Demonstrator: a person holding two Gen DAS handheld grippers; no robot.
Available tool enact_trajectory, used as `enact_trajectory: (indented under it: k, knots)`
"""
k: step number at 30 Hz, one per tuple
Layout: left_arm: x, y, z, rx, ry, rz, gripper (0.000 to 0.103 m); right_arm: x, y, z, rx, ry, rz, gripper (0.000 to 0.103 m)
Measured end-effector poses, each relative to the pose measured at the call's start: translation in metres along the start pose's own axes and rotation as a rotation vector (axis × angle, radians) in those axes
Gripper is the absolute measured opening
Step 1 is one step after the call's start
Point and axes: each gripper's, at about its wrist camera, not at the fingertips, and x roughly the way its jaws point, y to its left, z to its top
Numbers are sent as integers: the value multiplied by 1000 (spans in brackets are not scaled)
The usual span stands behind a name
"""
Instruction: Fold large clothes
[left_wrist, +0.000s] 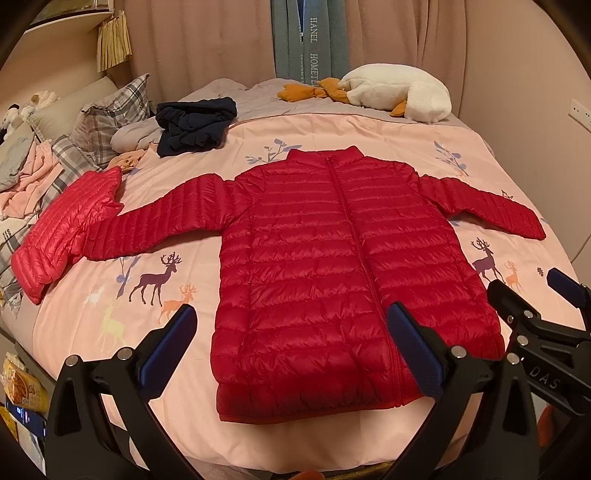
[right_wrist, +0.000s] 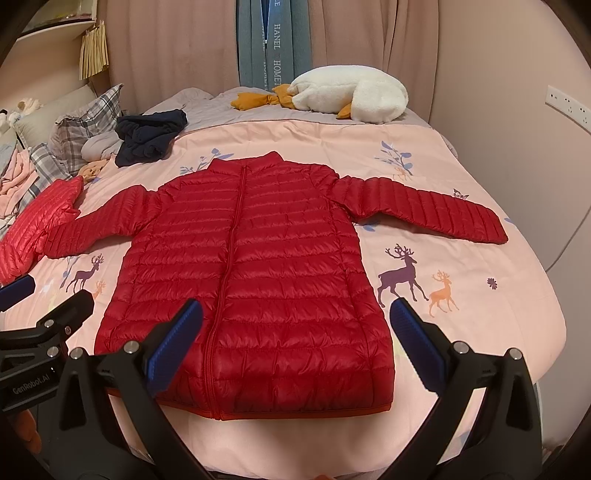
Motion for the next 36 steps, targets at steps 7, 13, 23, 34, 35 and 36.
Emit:
enact_trajectory:
  k: [7,13,23,34,35,36]
  knots:
    - [0,-1,0,2,0,-3,102,0,0,0,0,0,1,101]
    - [0,-2,0,5,1,-7,102,0,0,0,1,1,4,101]
    - [1,-6,1,12,-1,-9,102,-1,0,-1,3,2,4,101]
    - [0,-5,2,1,0,-30,102,-1,-1,-1,6,2,4,101]
    - [1,-3,2,-12,4,-46,102,-1,-2,-1,12,2,8,101]
    - [3,0,2,-25,8,-61,102,-1,-4,-1,24,0,20,101]
